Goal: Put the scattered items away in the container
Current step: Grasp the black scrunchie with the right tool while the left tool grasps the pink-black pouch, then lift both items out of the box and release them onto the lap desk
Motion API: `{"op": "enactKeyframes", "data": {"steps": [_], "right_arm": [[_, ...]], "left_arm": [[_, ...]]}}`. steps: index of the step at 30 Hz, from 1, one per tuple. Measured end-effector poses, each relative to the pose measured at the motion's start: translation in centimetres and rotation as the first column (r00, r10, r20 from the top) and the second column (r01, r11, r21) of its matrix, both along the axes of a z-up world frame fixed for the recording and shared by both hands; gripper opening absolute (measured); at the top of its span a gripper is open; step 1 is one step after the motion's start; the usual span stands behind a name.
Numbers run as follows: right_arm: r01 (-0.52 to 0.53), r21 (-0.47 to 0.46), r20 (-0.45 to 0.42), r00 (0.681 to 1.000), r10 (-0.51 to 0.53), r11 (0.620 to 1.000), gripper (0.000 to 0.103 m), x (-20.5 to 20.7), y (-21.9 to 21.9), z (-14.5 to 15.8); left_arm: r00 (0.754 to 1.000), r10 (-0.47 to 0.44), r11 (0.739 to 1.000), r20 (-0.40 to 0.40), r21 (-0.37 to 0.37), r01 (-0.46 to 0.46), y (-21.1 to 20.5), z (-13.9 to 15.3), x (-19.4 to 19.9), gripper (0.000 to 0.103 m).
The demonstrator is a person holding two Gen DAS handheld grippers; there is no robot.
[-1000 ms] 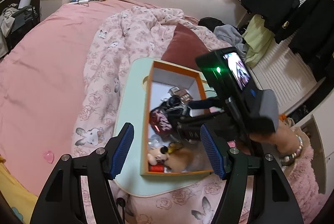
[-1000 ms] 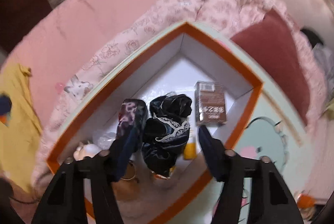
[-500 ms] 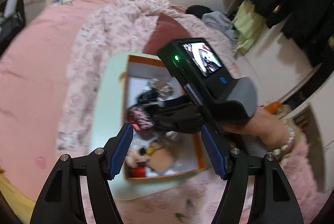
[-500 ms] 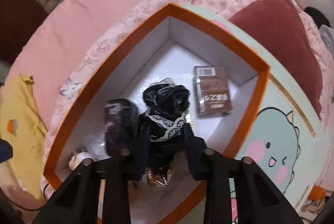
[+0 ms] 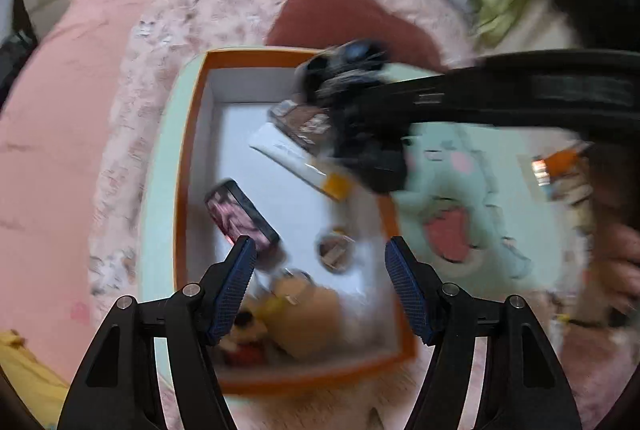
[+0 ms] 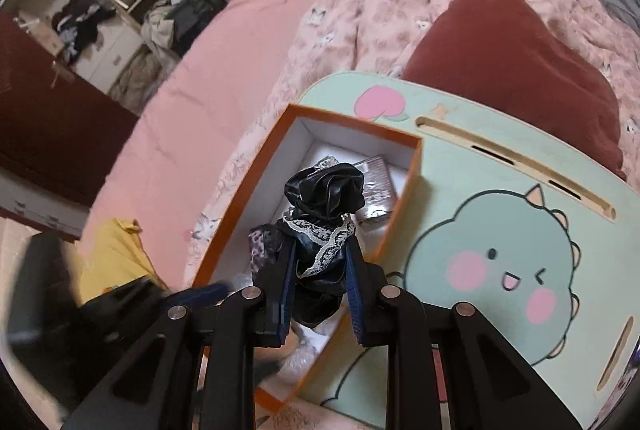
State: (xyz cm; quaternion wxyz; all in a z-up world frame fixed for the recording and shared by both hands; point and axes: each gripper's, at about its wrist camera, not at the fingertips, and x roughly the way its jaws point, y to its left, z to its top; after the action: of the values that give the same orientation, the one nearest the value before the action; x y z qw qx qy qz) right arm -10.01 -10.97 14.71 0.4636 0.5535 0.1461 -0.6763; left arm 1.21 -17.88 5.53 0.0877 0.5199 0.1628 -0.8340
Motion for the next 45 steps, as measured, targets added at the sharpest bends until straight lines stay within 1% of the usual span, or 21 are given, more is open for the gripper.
{"op": "enactKeyframes", "data": {"steps": [2, 5, 8, 9, 10, 12, 13, 14, 15, 16, 17, 19, 23, 27, 30, 32, 34, 36, 40, 42, 45], "right_arm": [[0.005, -0.007, -0.024, 1.000, -0.005, 1.000, 0.022, 0.2, 0.6, 0.4], [0.005, -0.028, -0.017, 1.000, -0.006, 1.000, 0.022, 0.1, 1.2, 0.5], [-0.002, -0.041, -0.011, 1.000, 0.001, 0.999, 0.022, 0.2, 1.4, 0.1], [-0.001, -0.043, -0.015, 1.000, 0.001, 0.999, 0.022, 0.2, 1.4, 0.0], [0.002, -0.044, -0.016, 1.000, -0.002, 0.999, 0.022, 0.4, 1.4, 0.1], [-0.002, -0.058, -0.017, 1.000, 0.001, 0.998, 0.022, 0.6, 1.4, 0.1], [-0.006, -0.062, -0.018, 1.000, 0.004, 0.998, 0.022, 0.7, 1.5, 0.0], [-0.008, -0.064, -0.020, 1.000, 0.007, 0.998, 0.022, 0.7, 1.6, -0.1], [-0.007, -0.065, -0.024, 1.000, 0.006, 0.998, 0.022, 0.7, 1.7, -0.2], [-0.006, -0.066, -0.028, 1.000, 0.004, 0.998, 0.022, 0.8, 1.8, -0.3], [-0.003, -0.068, -0.030, 1.000, 0.001, 0.998, 0.022, 0.9, 1.9, -0.4], [-0.005, -0.076, -0.032, 0.999, 0.003, 0.997, 0.022, 1.2, 2.1, -0.6], [-0.009, -0.090, -0.053, 0.999, 0.004, 0.996, 0.022, 2.1, 2.7, -0.8], [0.020, -0.116, -0.043, 0.999, -0.025, 0.993, 0.022, 2.5, 4.2, -0.6], [0.058, -0.132, -0.067, 0.995, -0.067, 0.990, 0.022, 2.8, 5.7, 0.2], [0.095, -0.127, -0.090, 0.990, -0.107, 0.987, 0.022, 2.9, 7.2, 0.7], [0.129, -0.123, -0.122, 0.982, -0.144, 0.984, 0.022, 2.7, 9.1, 1.1], [0.169, -0.113, -0.132, 0.974, -0.183, 0.979, 0.022, 2.2, 11.2, 0.8], [0.269, -0.060, -0.129, 0.953, -0.275, 0.961, 0.022, 0.5, 15.0, -1.9], [0.317, -0.030, -0.122, 0.940, -0.318, 0.948, 0.022, -0.3, 16.5, -3.6], [0.398, 0.030, -0.101, 0.914, -0.393, 0.917, 0.022, -1.5, 18.5, -6.5]], "left_arm": [[0.998, 0.034, 0.996, 0.055, -0.084, -0.029, 0.2, -0.7, -1.0, 0.066], [0.994, 0.053, 0.994, 0.096, -0.104, -0.043, 0.2, -1.6, -1.7, 0.066], [0.988, 0.075, 0.984, 0.135, -0.168, -0.051, 0.4, -2.8, -2.5, 0.066], [0.987, 0.084, 0.985, 0.139, -0.161, -0.061, 0.2, -3.2, -2.7, 0.063], [0.985, 0.094, 0.987, 0.144, -0.145, -0.073, -0.1, -3.5, -2.9, 0.057], [0.983, 0.101, 0.984, 0.154, -0.161, -0.076, -0.5, -4.0, -3.2, 0.051], [0.982, 0.104, 0.979, 0.159, -0.188, -0.073, -0.5, -4.2, -3.3, 0.049], [0.981, 0.108, 0.971, 0.164, -0.231, -0.068, -0.3, -4.4, -3.4, 0.041], [0.979, 0.115, 0.956, 0.167, -0.285, -0.063, -0.1, -4.6, -3.5, 0.035], [0.979, 0.121, 0.945, 0.165, -0.320, -0.063, 0.0, -4.8, -3.6, 0.030], [0.981, 0.119, 0.942, 0.153, -0.329, -0.063, 0.1, -4.8, -3.4, 0.030], [0.988, 0.109, 0.948, 0.106, -0.310, -0.071, -0.1, -4.5, -2.9, 0.029], [0.997, 0.082, 0.981, -0.002, -0.176, -0.081, -0.3, -2.4, -1.0, 0.029], [0.994, 0.032, 0.980, -0.100, -0.192, -0.051, 1.9, 1.6, 0.6, 0.030], [0.986, -0.028, 0.989, -0.167, -0.148, 0.003, 4.2, 4.1, 1.0, 0.030], [0.982, -0.070, 0.986, -0.174, -0.161, 0.041, 5.5, 4.9, 0.1, 0.030], [0.979, -0.110, 0.982, -0.169, -0.168, 0.081, 7.1, 4.8, -0.8, 0.030], [0.977, -0.136, 0.985, -0.162, -0.132, 0.115, 8.4, 4.2, -2.3, 0.030], [0.973, -0.194, 0.981, -0.126, -0.041, 0.190, 11.4, 1.9, -4.9, 0.030], [0.972, -0.215, 0.976, -0.096, -0.062, 0.209, 13.6, 0.8, -5.5, 0.029], [0.971, -0.234, 0.970, -0.040, -0.070, 0.231, 15.3, -1.3, -6.6, 0.030]]}}
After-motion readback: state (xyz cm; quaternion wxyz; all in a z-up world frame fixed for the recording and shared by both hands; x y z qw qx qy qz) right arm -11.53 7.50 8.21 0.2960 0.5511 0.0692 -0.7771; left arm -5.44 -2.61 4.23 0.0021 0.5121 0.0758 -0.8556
